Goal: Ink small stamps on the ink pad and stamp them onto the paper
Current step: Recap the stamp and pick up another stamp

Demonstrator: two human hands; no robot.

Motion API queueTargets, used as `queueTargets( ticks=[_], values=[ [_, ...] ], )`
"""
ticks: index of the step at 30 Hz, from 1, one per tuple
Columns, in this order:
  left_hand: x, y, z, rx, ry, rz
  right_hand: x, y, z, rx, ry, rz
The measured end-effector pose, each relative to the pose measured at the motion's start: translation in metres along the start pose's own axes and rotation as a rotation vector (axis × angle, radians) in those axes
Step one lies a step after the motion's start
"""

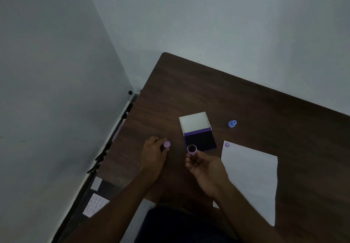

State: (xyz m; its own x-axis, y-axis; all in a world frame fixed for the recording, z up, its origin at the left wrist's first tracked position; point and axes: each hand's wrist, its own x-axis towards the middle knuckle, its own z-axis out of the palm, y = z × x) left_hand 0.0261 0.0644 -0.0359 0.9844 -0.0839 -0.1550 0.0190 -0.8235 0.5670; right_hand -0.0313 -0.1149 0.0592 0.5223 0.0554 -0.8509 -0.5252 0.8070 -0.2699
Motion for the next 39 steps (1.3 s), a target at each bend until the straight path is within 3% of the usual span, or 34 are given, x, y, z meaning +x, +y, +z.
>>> queueTargets(
  ticks=[5,10,21,27,30,34,39],
  values=[
    [-0.003,0.011,-0.009,-0.222,-0.032,-0.064,0.001,0.001,0.007,0.008,0.02,0.007],
    [-0.029,0.025,-0.029,-0.361,-0.021,0.002,0.006,0.004,0.02,-0.006,0.006,-0.016],
    [-0.05,0.032,-0.054,-0.565,0.032,0.0,0.008,0.021,0.037,-0.076,-0.012,0.011],
    [-0.05,0.031,-0.059,-0.76,-0.076,-0.078,0.005,0.021,0.039,-0.079,-0.036,0.003],
    [-0.045,0.031,-0.057,-0.724,-0.123,-0.1,0.004,0.019,0.04,-0.147,-0.07,-0.026],
    [-0.036,0.033,-0.048,-0.601,-0.043,-0.108,0.004,0.018,0.045,-0.299,-0.093,-0.087],
    [-0.027,0.03,-0.053,-0.433,-0.163,-0.07,0.007,0.019,0.044,-0.346,-0.101,-0.149]
  ],
)
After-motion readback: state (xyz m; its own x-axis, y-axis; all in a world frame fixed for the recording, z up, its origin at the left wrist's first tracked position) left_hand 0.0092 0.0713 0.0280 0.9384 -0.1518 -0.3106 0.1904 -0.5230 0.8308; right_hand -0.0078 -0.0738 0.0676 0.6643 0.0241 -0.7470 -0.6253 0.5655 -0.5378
